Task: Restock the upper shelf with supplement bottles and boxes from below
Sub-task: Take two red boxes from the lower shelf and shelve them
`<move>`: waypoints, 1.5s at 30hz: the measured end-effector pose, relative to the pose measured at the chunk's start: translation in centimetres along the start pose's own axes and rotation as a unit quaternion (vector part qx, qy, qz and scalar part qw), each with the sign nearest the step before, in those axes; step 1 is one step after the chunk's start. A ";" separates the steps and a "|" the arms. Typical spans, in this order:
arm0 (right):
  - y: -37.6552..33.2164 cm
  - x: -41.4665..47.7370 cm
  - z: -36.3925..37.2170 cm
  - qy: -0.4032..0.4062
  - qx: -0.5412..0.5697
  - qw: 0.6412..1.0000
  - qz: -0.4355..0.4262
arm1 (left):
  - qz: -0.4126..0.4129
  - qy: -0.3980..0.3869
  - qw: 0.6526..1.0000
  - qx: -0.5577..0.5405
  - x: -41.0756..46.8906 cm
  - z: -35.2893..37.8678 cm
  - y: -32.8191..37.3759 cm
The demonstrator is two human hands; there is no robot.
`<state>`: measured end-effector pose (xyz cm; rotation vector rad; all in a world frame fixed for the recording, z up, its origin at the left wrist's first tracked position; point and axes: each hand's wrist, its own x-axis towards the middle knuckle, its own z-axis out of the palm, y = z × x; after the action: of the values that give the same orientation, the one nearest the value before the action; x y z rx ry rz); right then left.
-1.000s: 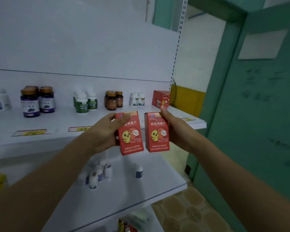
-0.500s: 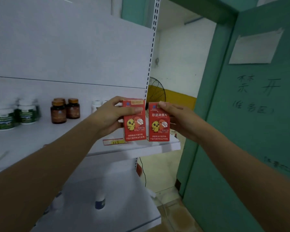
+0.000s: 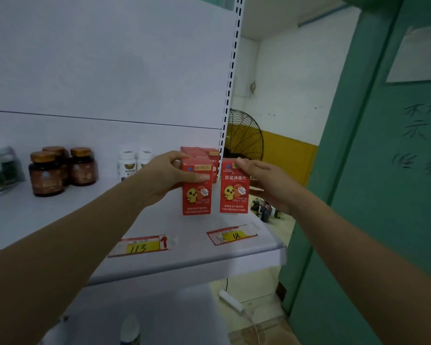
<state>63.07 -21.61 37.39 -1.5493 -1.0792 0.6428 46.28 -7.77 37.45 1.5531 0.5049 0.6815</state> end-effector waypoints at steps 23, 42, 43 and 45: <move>5.3 13.1 -2.3 -0.089 -0.094 0.991 -0.013 | -0.084 0.064 0.974 0.199 7.4 0.6 -4.6; 5.9 17.0 -1.9 -0.057 -0.270 0.956 -0.095 | -0.070 0.072 0.967 0.233 7.8 2.2 -4.4; 5.9 17.0 -1.9 -0.056 -0.286 0.951 -0.101 | -0.071 0.071 0.965 0.244 7.9 2.3 -4.3; 6.2 17.0 -1.7 -0.057 -0.312 0.942 -0.109 | -0.071 0.071 0.959 0.266 7.9 2.4 -4.1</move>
<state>73.83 -7.28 34.35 -1.8973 -1.6231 0.2409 53.91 -3.78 34.33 1.9510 0.9576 0.5725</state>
